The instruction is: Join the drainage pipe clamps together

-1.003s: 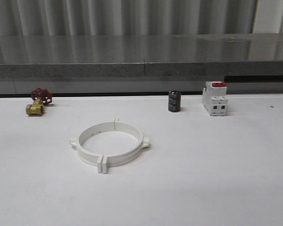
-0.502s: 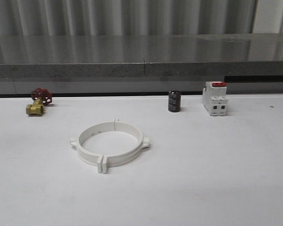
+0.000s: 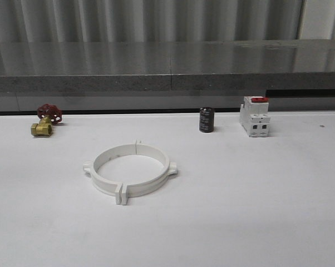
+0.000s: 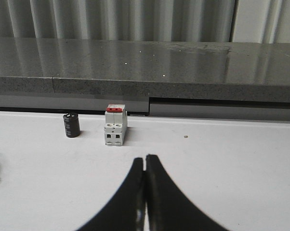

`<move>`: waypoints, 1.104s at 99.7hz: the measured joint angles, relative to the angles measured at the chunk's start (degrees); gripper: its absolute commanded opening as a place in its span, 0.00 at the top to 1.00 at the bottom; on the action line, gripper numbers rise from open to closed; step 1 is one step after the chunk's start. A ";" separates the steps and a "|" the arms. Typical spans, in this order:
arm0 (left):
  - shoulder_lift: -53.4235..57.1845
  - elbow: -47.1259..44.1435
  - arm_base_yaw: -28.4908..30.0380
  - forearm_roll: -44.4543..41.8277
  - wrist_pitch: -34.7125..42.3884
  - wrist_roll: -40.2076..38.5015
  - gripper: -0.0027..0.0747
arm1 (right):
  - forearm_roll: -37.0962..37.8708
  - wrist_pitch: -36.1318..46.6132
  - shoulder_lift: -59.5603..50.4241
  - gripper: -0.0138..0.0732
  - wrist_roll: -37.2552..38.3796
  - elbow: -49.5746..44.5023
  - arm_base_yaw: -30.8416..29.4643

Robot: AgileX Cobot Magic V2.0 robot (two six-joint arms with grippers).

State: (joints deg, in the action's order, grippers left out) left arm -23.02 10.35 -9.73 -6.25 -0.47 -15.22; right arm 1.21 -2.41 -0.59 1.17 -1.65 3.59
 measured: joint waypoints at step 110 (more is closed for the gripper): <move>23.20 -10.14 4.27 -1.32 -2.68 0.00 0.99 | 0.00 0.00 0.00 0.92 0.00 0.00 0.00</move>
State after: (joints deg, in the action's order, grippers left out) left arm 0.18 0.20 -5.46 -7.57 -3.15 -15.22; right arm 1.21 -2.41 -0.59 1.17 -1.65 3.59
